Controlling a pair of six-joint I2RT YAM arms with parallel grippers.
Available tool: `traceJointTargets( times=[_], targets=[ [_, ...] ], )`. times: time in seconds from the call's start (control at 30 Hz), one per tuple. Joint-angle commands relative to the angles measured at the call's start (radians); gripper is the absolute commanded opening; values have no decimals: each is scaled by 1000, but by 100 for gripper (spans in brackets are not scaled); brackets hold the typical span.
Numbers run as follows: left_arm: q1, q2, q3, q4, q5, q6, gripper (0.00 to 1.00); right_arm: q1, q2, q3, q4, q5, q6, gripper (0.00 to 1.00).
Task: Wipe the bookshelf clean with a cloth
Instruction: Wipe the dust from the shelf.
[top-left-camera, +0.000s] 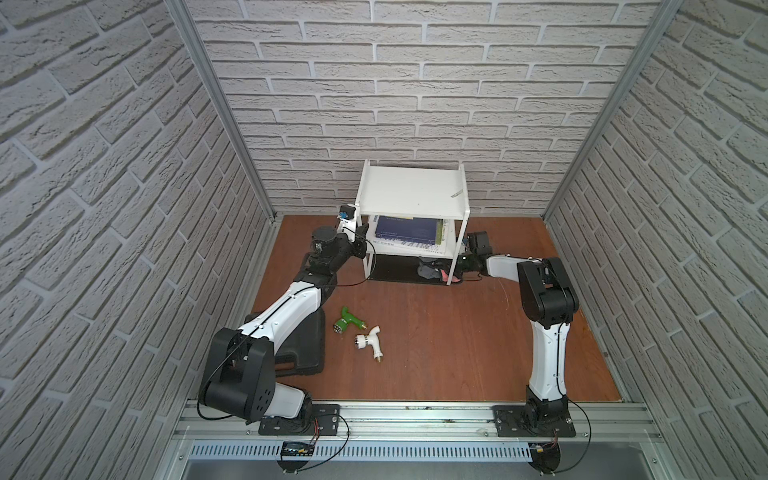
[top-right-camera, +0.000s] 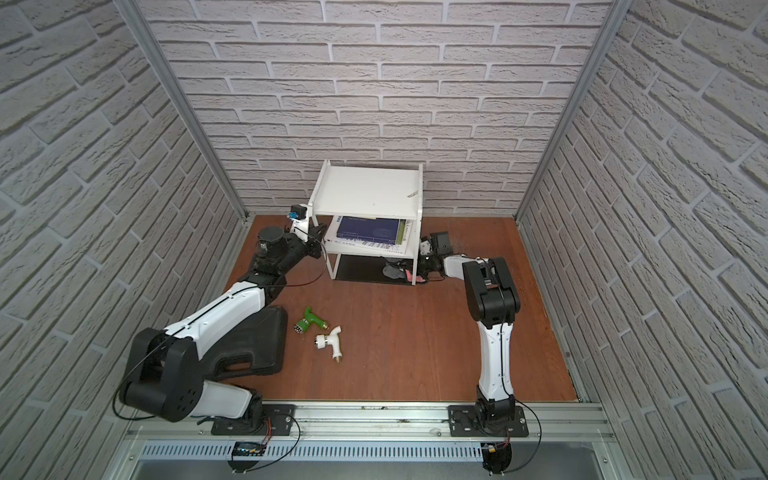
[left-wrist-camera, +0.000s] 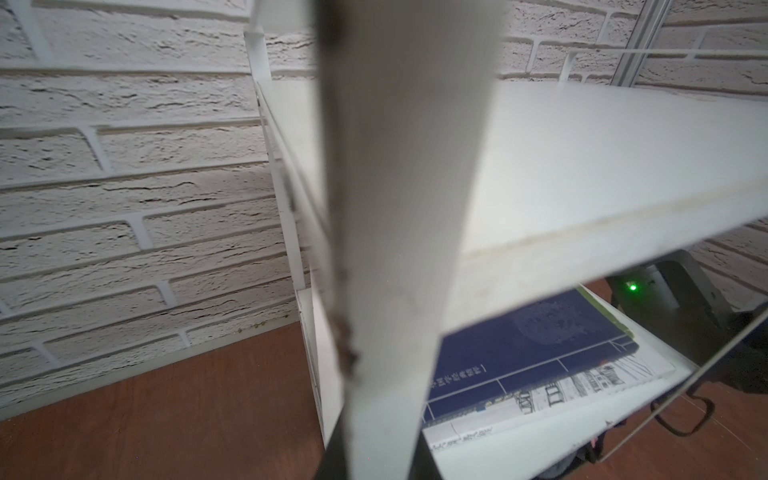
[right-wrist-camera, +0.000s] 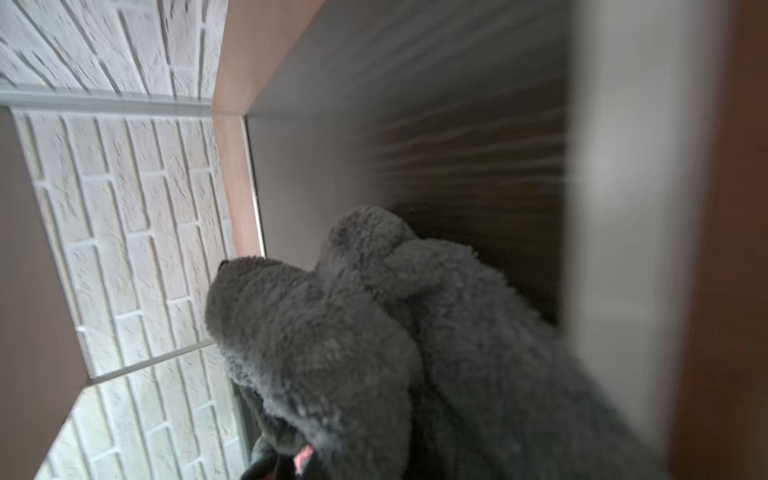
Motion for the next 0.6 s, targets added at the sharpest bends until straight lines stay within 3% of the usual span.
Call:
traceJointTargets(
  times=[0.0,0.07,0.3,0.43,0.57],
  targets=[
    [30,24,-41,-260,-59,-64,0,-78,-70,-27,76,52,23,3],
    [28,0,-49,-263,-62,-77,1,-88,-153,-65,82,94,-31,3],
    [11,-105,-77,-309,-30,-67,31,-221,-572,-371,140,398,-121,3],
    [1,-211,-136,-316,-119,-102,57,-238,-786,-495,38,504,-256,3],
    [-2,-339,-229,-318,-229,-160,67,-235,-970,-635,14,487,-307,3]
  ],
)
